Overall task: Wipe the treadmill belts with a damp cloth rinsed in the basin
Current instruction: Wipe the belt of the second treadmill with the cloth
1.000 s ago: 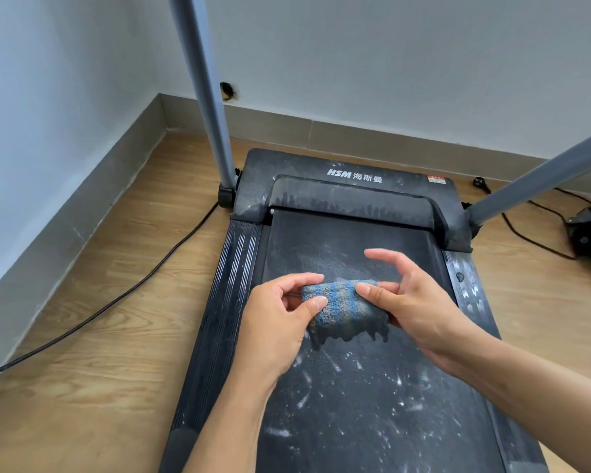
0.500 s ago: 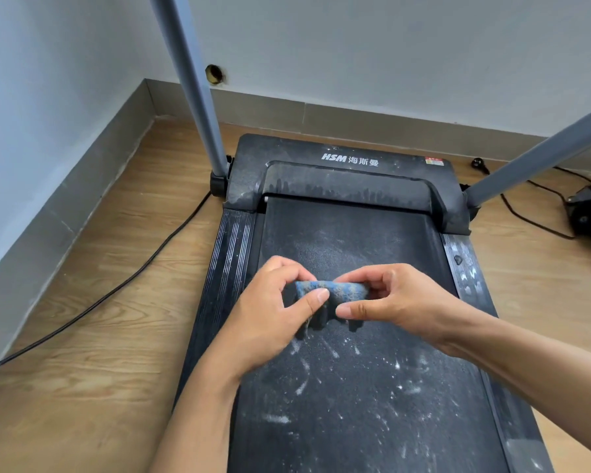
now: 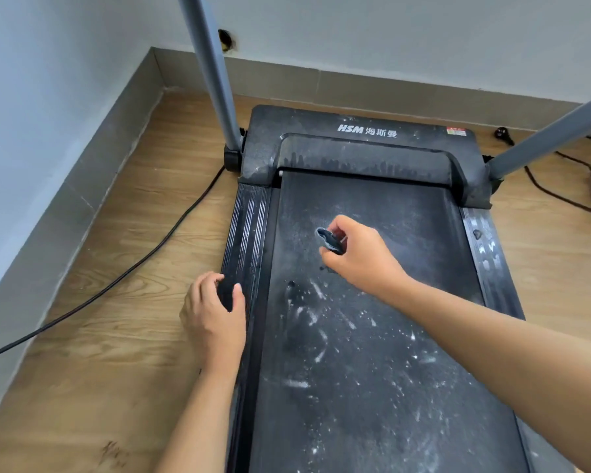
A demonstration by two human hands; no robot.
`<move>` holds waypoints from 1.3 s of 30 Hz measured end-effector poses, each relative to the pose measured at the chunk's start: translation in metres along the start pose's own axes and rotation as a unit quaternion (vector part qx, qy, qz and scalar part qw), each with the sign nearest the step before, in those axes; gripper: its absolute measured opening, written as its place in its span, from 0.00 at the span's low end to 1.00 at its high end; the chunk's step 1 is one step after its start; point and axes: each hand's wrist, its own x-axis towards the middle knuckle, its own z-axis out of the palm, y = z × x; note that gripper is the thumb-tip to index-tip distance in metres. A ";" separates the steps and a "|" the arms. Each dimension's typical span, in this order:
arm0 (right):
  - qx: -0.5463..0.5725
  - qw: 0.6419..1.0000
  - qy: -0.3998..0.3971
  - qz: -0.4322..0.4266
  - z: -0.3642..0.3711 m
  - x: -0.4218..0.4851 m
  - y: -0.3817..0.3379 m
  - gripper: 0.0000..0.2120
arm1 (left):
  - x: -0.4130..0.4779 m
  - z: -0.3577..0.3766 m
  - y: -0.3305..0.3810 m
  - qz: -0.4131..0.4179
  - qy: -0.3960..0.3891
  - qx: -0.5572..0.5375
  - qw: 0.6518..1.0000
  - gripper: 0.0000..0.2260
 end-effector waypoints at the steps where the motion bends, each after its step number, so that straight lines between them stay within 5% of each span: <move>1: -0.047 0.999 0.010 -0.025 0.012 0.010 0.005 0.07 | -0.005 0.008 -0.016 -0.009 -0.031 0.067 0.997 0.21; 3: -0.135 0.989 -0.041 -0.044 0.038 0.019 0.020 0.07 | -0.017 0.019 -0.039 -0.018 -0.086 0.151 0.985 0.30; 6: -0.216 0.964 -0.153 -0.019 0.084 0.007 0.038 0.12 | -0.023 0.025 -0.045 -0.021 -0.093 0.190 0.977 0.27; 11: -0.208 0.974 0.032 -0.087 0.123 -0.001 0.040 0.21 | -0.019 0.024 -0.040 -0.013 -0.095 0.207 0.974 0.25; 16: -0.248 0.967 -0.046 -0.031 0.165 0.028 0.043 0.40 | -0.017 0.024 -0.037 -0.027 -0.117 0.206 0.971 0.25; 23: -0.252 0.967 -0.017 -0.018 0.168 0.115 0.031 0.40 | -0.016 0.025 -0.037 -0.038 -0.130 0.223 0.965 0.24; 34: -0.230 0.968 -0.070 -0.076 0.213 -0.161 0.031 0.34 | -0.015 0.024 -0.034 -0.050 -0.130 0.191 0.972 0.23; 39: -0.250 0.964 -0.051 -0.072 0.190 -0.067 0.039 0.33 | -0.017 0.024 -0.036 -0.056 -0.126 0.176 0.975 0.21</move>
